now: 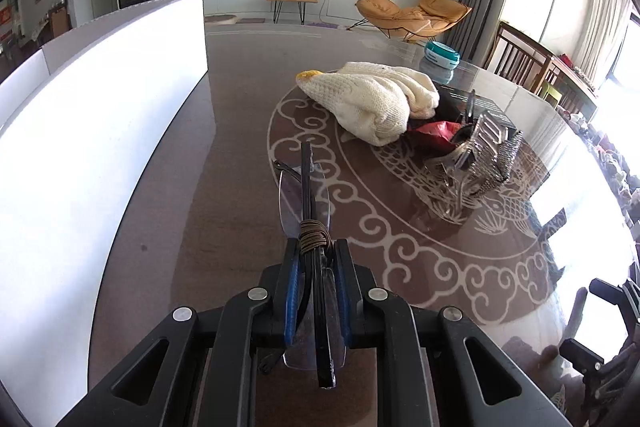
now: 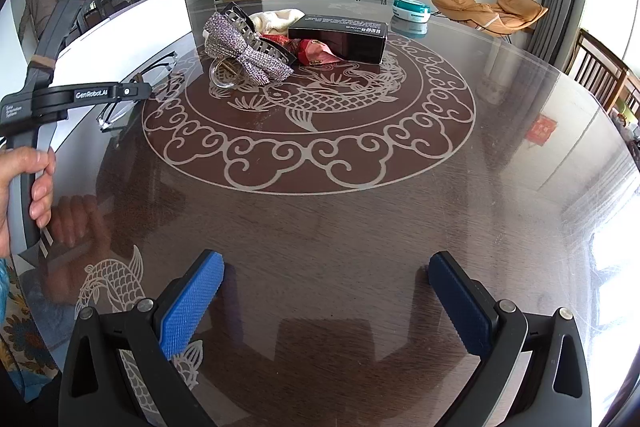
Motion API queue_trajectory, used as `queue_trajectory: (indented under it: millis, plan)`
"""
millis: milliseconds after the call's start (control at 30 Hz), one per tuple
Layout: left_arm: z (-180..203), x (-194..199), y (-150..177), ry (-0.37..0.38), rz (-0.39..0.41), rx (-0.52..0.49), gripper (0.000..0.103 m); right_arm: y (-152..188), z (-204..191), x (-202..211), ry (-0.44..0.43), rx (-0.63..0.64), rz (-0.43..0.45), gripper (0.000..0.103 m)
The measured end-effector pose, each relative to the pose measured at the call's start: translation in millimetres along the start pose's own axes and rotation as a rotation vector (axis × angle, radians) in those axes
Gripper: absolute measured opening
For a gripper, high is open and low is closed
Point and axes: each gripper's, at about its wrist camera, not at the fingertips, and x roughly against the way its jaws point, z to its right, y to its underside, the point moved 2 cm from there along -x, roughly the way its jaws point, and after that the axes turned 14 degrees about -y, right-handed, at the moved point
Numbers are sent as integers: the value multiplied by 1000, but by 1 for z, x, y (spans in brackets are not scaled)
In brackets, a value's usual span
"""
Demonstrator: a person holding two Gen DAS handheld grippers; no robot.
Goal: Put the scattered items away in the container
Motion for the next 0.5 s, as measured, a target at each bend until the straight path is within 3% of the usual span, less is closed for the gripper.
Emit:
queue_trajectory:
  millis: [133,333,433,500]
  plan:
    - [6,18,24,47,-4,-6,15,0,-1,0,1,1,-3,103]
    - [14,20,25,19,3,-36,20,0,0,-1,4,-5,-5,103]
    - [26,18,22,19,10,-101,44,0,0,-2,5,-8,-4,103]
    - [37,15,25,-59,-13,-158,95,0,0,-2,5,-8,-4,103]
